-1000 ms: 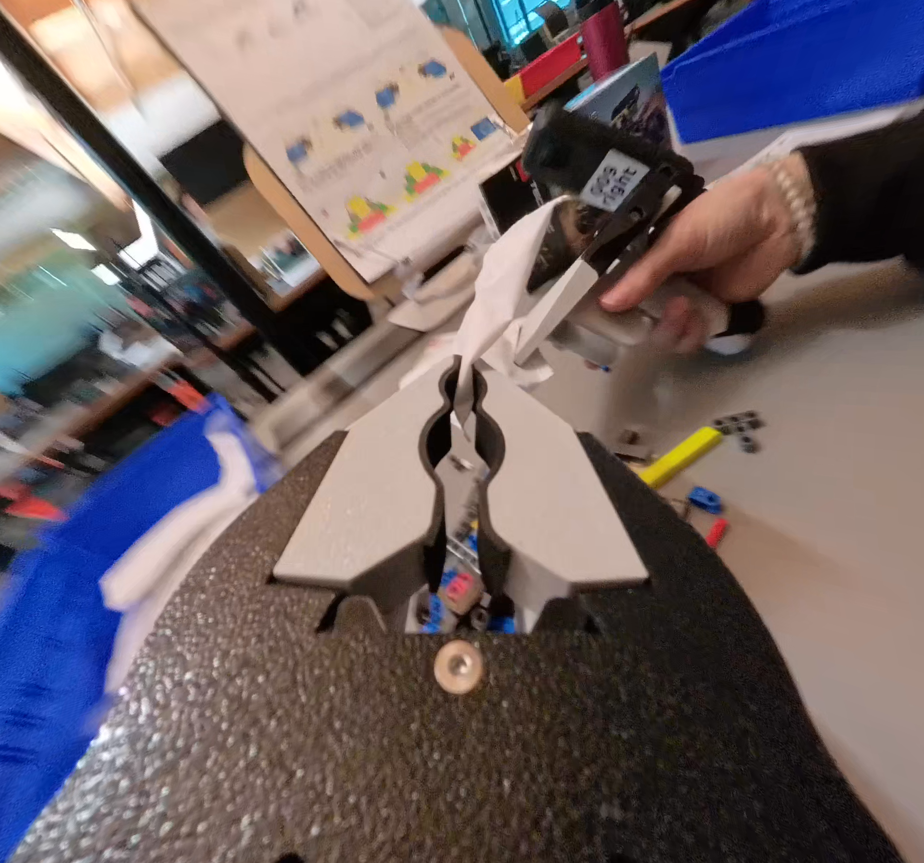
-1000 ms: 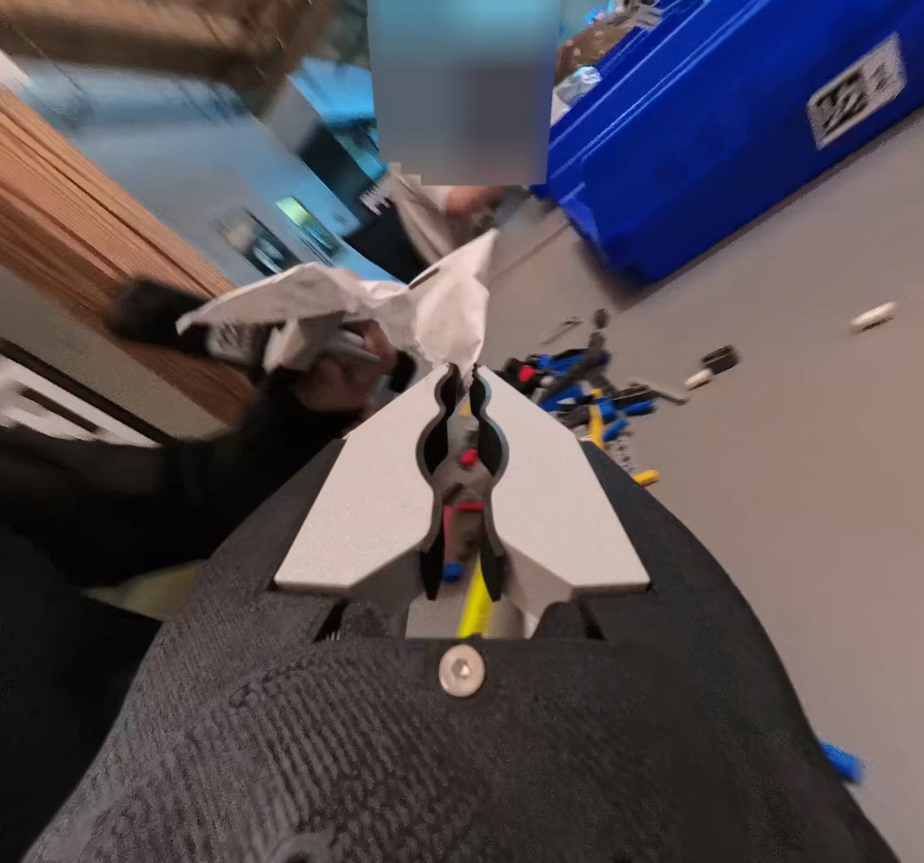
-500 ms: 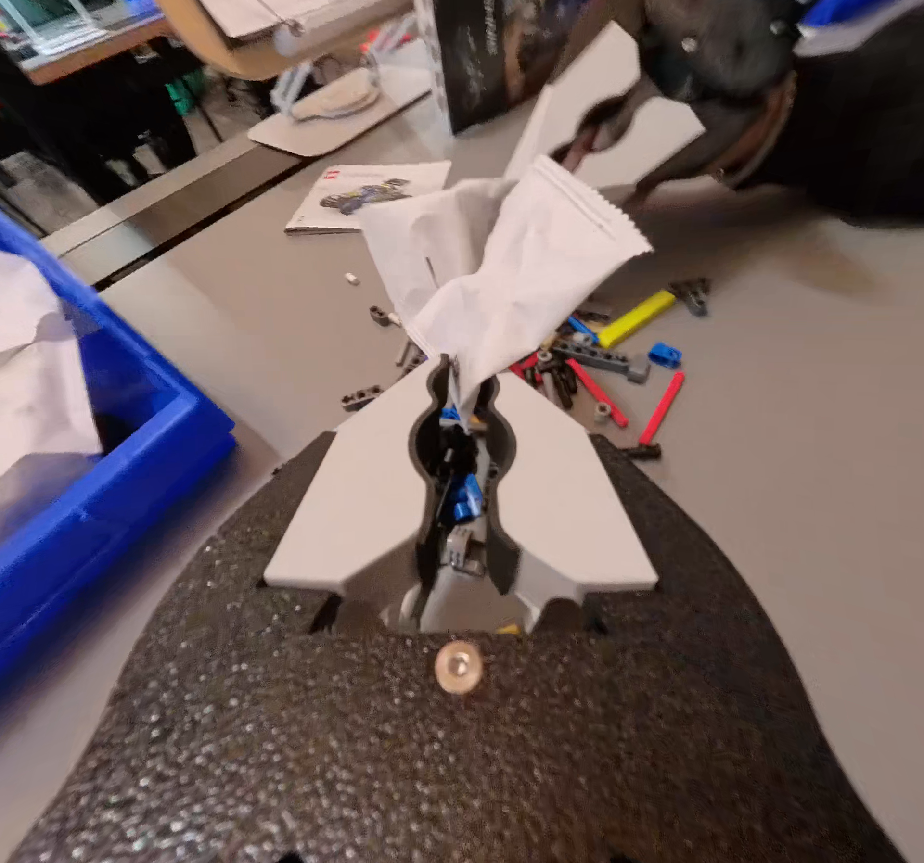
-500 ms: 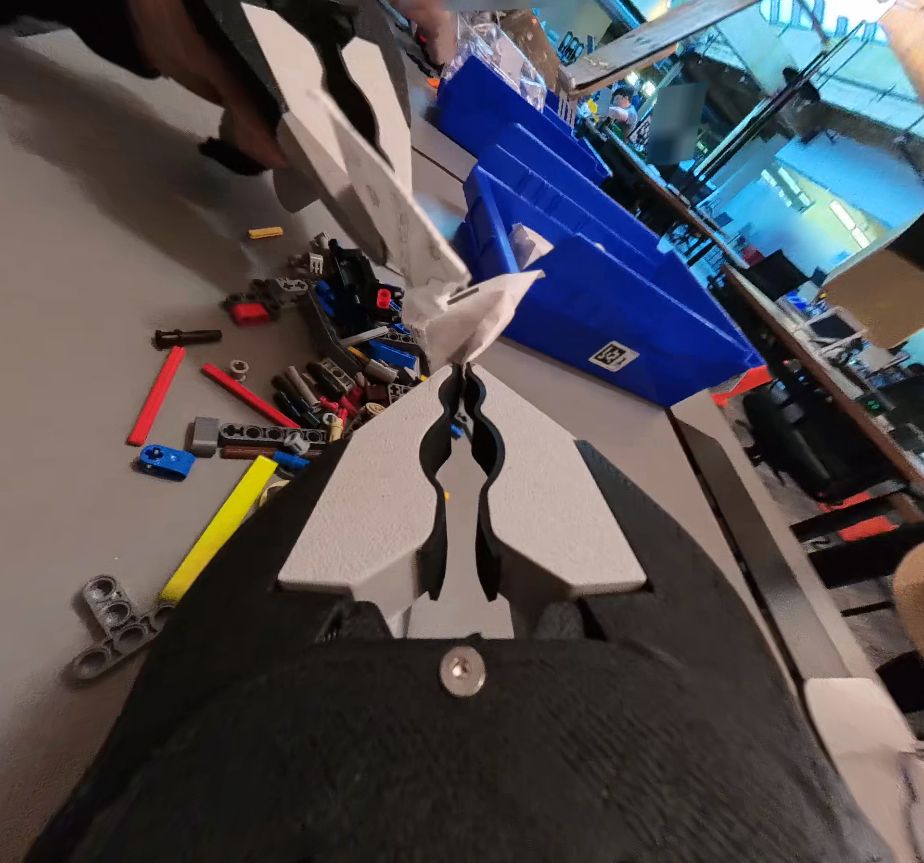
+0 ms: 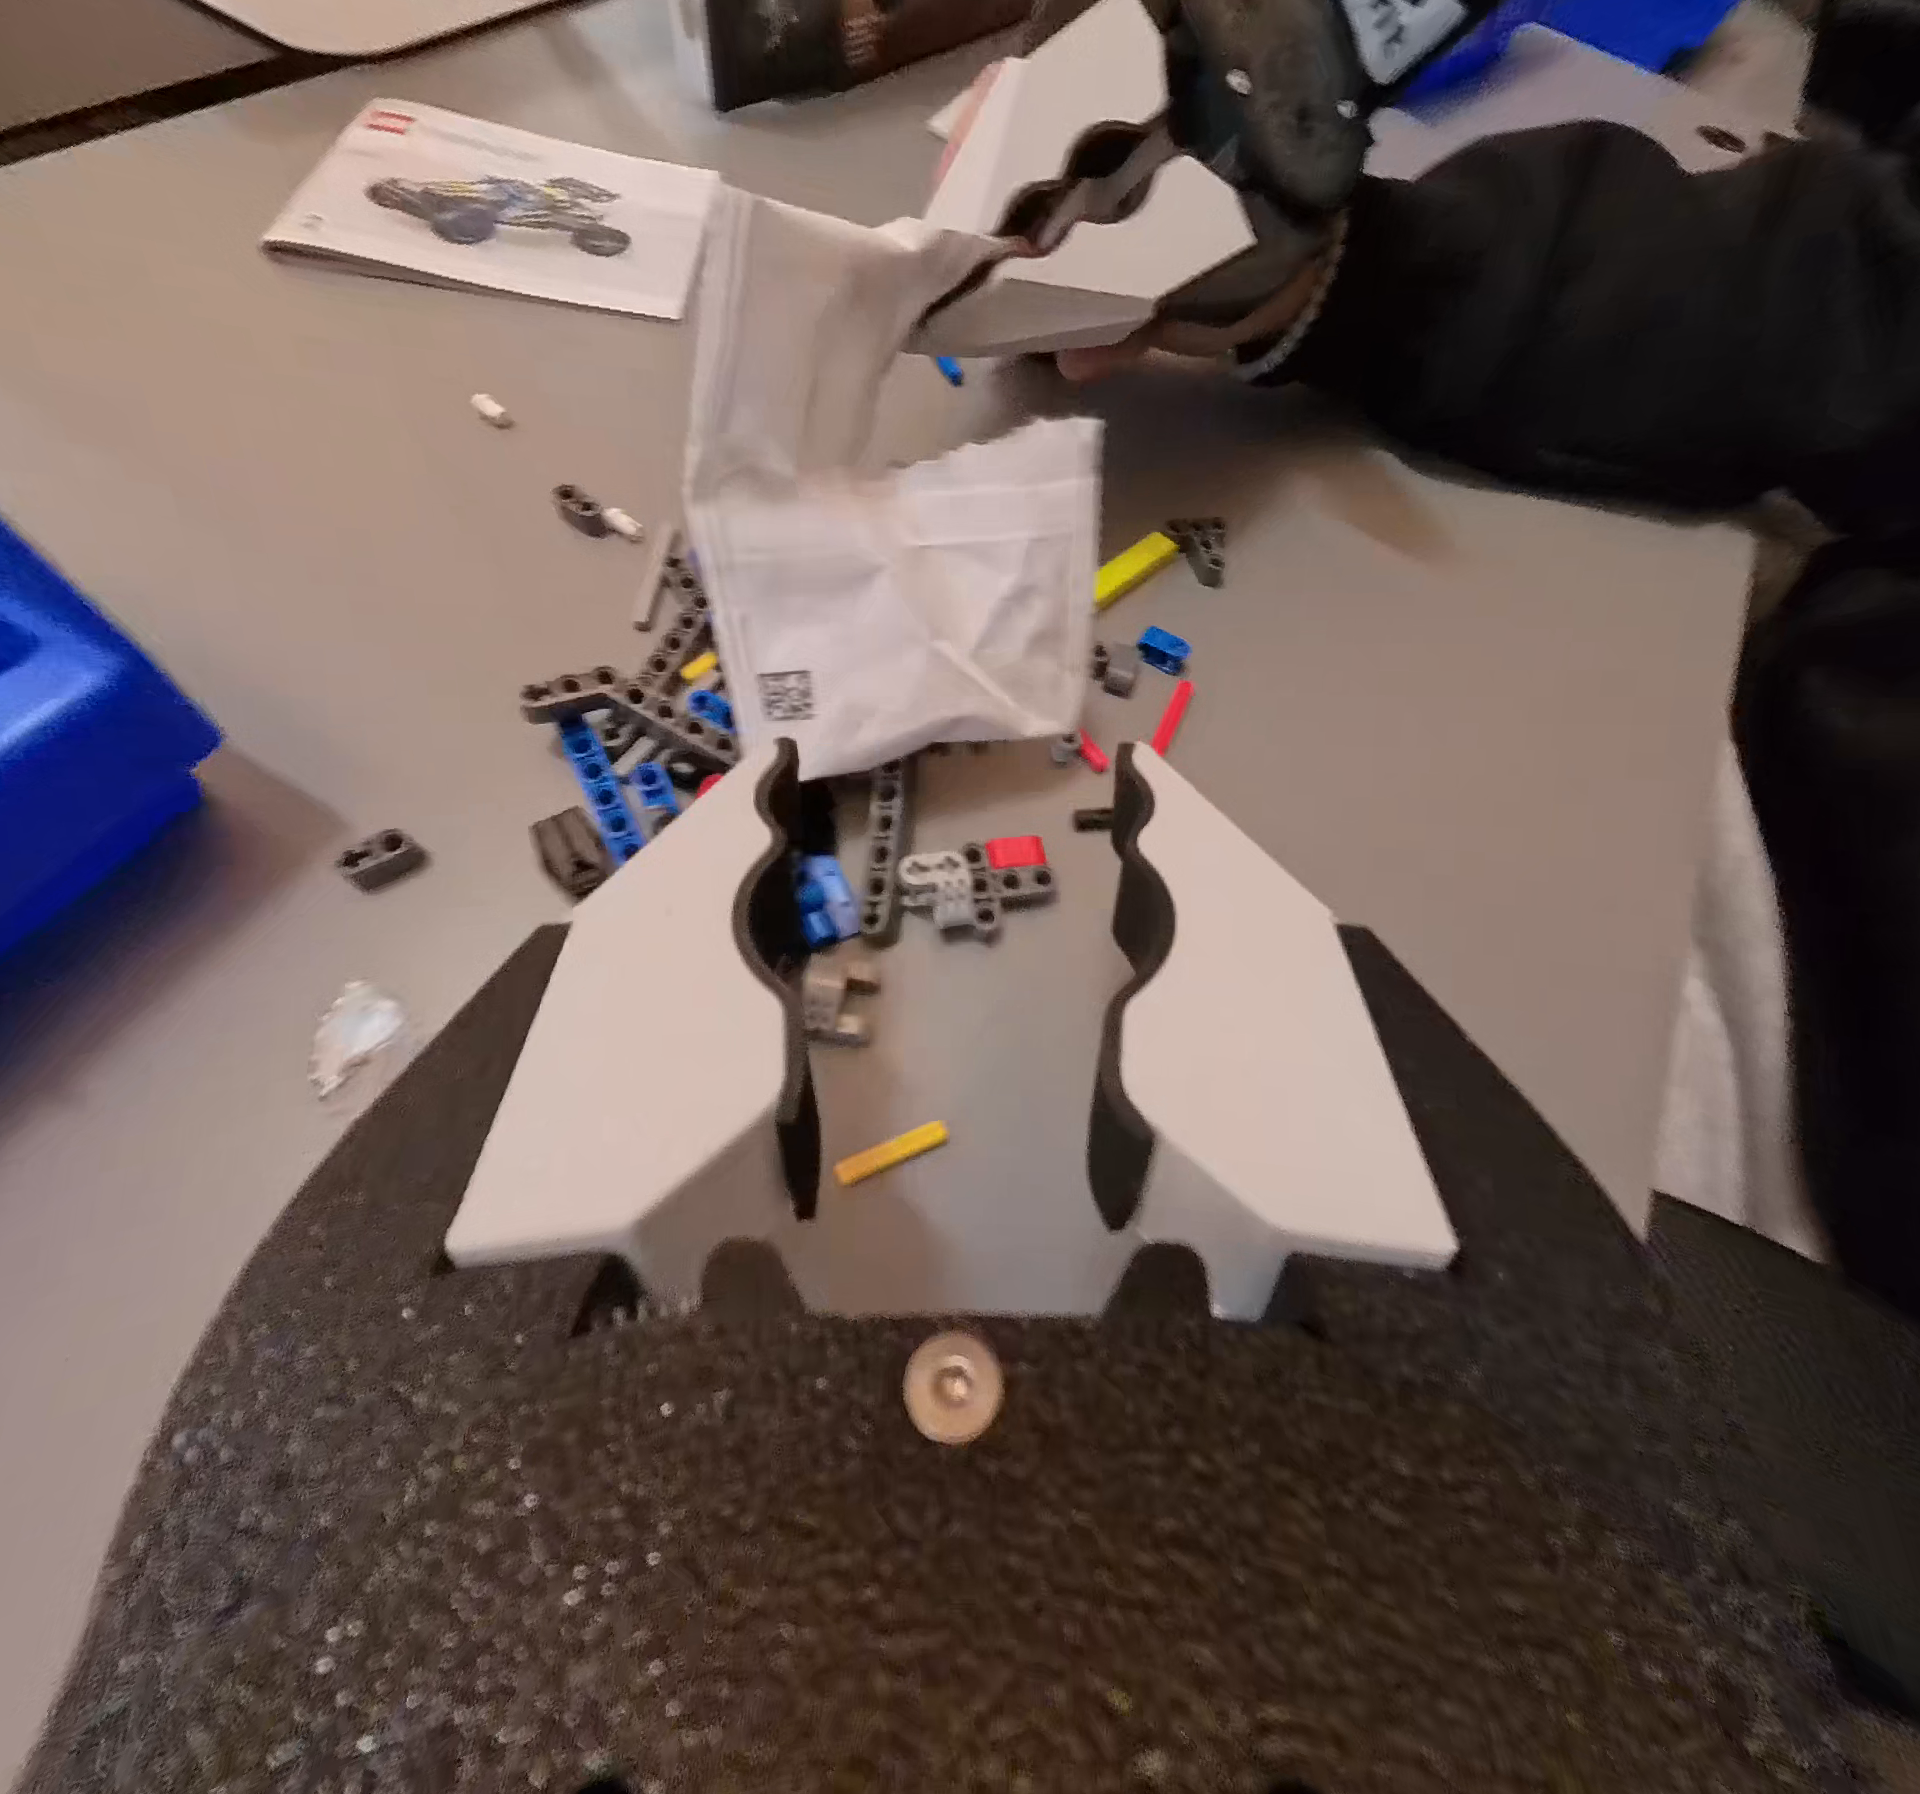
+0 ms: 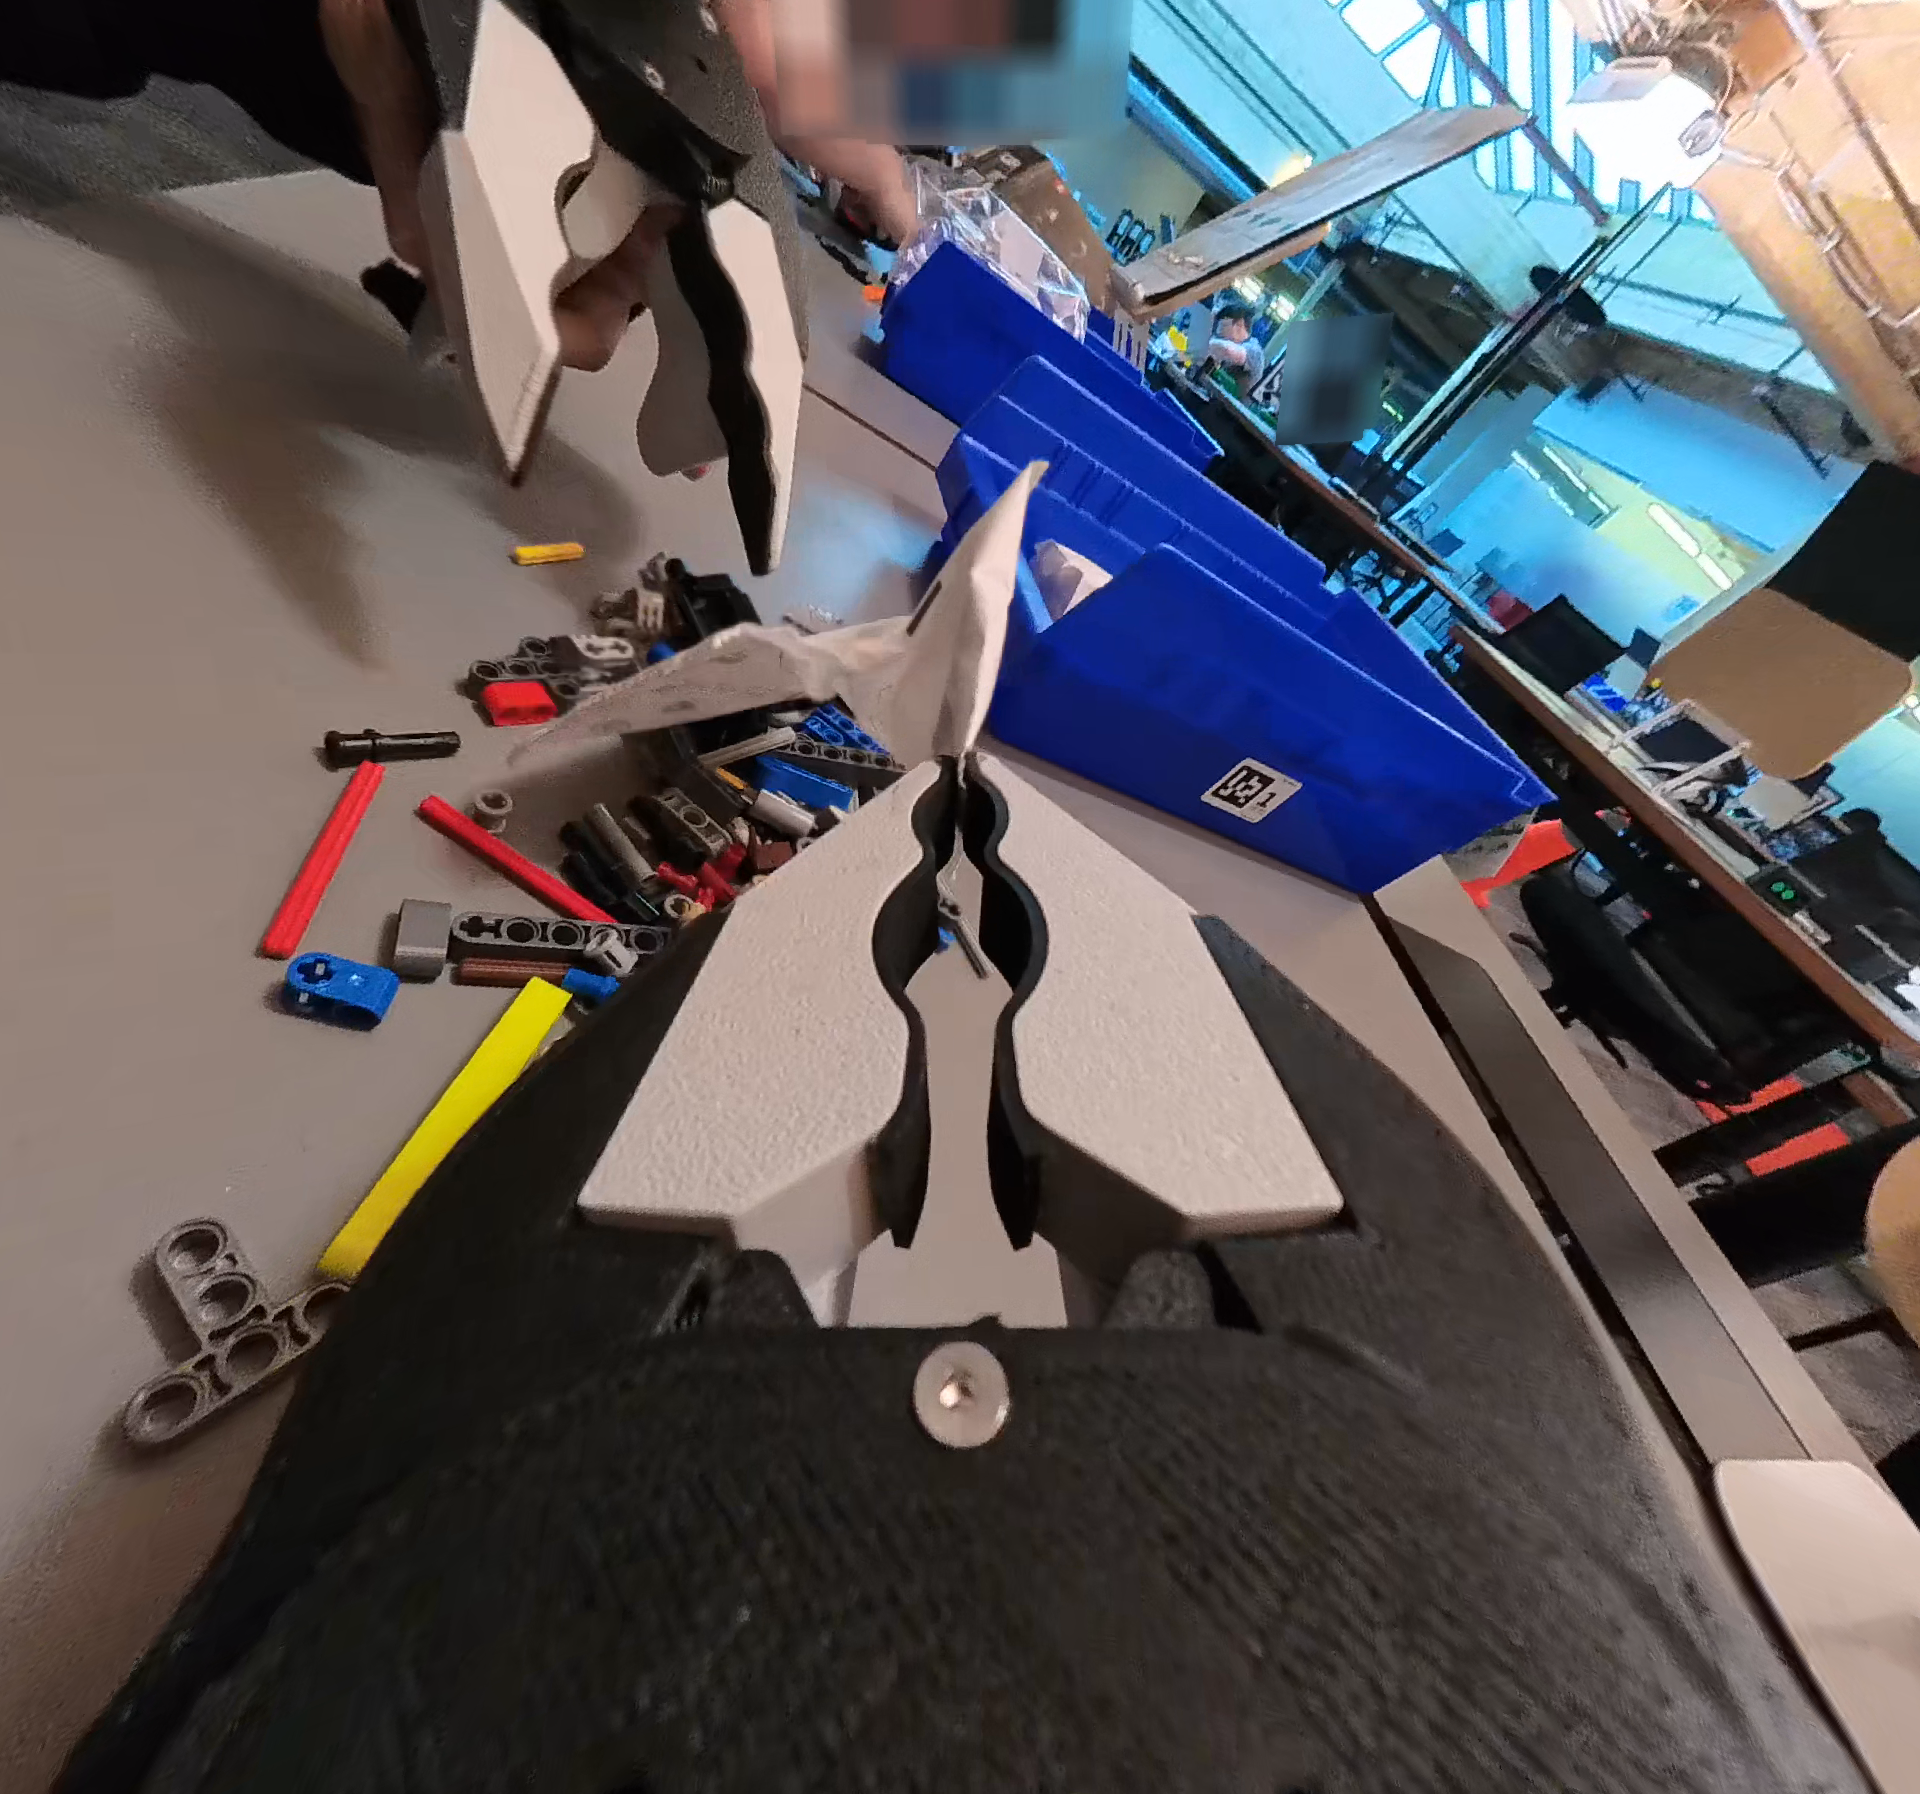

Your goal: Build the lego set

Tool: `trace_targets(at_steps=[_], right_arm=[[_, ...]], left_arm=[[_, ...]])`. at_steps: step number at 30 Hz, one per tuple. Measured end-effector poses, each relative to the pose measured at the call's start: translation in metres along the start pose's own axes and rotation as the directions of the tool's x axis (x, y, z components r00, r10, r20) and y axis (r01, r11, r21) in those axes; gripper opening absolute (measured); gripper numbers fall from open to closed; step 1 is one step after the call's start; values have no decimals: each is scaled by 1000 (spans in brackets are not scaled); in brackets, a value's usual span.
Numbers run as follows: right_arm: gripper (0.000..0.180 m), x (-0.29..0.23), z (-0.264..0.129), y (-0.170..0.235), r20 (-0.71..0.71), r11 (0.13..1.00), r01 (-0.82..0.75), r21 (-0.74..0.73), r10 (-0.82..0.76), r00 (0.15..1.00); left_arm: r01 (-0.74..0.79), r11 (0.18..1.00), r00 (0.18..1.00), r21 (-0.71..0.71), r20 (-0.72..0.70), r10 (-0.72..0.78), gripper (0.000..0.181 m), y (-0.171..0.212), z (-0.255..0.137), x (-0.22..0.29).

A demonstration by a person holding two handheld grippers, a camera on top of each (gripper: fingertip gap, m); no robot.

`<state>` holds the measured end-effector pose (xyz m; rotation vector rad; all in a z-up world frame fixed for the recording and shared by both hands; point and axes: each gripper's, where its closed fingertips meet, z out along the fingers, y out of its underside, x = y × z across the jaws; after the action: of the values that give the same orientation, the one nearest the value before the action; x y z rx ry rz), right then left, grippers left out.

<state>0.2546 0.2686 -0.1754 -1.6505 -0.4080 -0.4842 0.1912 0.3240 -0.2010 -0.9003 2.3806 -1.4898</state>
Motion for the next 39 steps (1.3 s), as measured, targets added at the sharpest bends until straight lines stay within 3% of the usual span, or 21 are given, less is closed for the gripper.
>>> trace_targets(at_steps=[5,10,13,16,21,26,33,39], right_arm=[[0,-6,0,-8,47,998,-11,54,8,999],[0,-15,-1,-18,103,995,-21,97,11,995],[0,-9,-2,-13,93,997,-48,64,42,995],[0,-7,-3,-7,123,996,-93,3,92,988],[3,-10,2,-1,147,993,-61,-98,75,986],[1,-12,7,3,159,988,-123,-94,137,978],[9,-9,7,5,148,981,-167,-95,180,972],[14,1,0,7,140,958,-275,-82,284,949]], left_arm=[[-24,999,993,-44,116,29,46,-9,4,-26],[6,998,999,-63,-46,-8,32,-17,17,-19],[-1,991,994,-132,-113,-14,1,-12,21,-14],[57,978,989,-200,-119,-82,0,-16,18,-12],[111,874,981,-472,-86,-171,0,-13,7,0],[193,806,968,-560,-27,-250,0,-15,9,-13],[287,772,936,-567,-6,-352,0,-15,24,-18],[352,818,898,-455,-81,-432,0,-26,20,-16]])
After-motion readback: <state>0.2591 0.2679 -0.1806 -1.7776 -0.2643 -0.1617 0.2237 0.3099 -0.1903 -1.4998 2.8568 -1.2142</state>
